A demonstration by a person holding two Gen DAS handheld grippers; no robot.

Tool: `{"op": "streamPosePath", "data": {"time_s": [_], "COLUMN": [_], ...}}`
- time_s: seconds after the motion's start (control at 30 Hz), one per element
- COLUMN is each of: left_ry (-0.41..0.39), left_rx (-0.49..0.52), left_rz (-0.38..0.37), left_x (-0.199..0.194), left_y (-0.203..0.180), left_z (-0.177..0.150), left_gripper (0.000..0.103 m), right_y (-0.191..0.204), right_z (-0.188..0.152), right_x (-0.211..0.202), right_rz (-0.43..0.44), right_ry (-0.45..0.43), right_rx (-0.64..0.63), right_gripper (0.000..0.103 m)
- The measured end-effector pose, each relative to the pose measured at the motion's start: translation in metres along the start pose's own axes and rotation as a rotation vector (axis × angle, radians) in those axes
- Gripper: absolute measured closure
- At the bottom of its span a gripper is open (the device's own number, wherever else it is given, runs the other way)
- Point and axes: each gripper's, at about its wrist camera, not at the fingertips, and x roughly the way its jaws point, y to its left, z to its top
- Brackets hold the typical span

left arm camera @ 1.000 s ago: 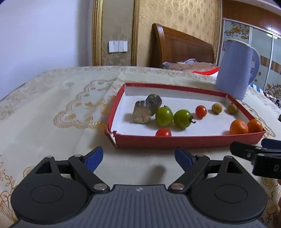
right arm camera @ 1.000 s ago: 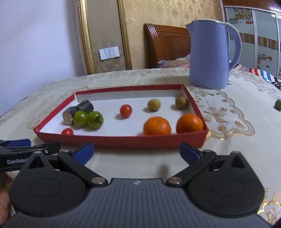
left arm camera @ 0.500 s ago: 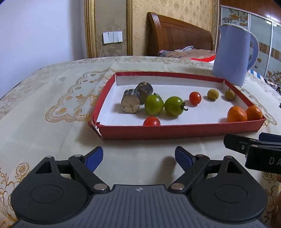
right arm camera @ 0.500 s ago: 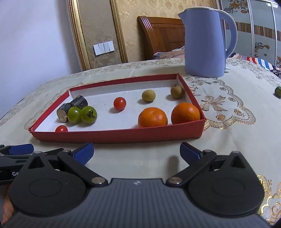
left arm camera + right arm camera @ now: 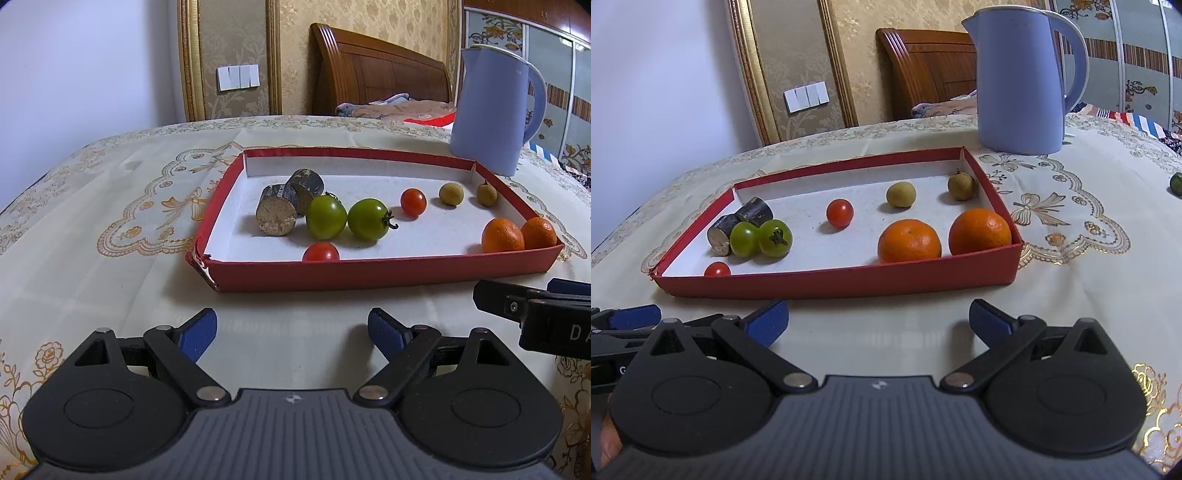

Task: Organize fruits
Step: 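Withdraw both open tools back from the tray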

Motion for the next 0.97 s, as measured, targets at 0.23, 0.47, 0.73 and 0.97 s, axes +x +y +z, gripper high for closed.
{"op": "streamPosePath", "data": {"time_s": [0.23,0.47,0.73,0.97], "left_ry": [-0.002,-0.004,-0.002,-0.007], "left_rx": [0.002,0.031,0.038,0.043], "left_rz": [-0.006,-0.003,0.002,0.022], "left_x": [0.0000,0.0000,0.0007,0.0005], "left_y": [-0.0001,-0.0052,-0.0064,-0.0076], "left_z": [0.0001,0.0004,0.0013,0.0011], "left_gripper": [0.014,0.014,0.014,0.014], "right_y": [0.0018,0.0057,0.0031,0.0018], "right_z": [-0.0005,-0.0011,-0.0019,-0.0016], "right_x": [-0.0029,-0.0072,-0.0067,-0.0036], "right_rz": [-0.026,-0.060,-0.062,-0.079], "right_ry": [-0.005,-0.008,-0.007,0.010], "right_rx": [-0.014,-0.065,-0.054,-0.046], "right_gripper": [0.000,0.000,0.000,0.000]}}
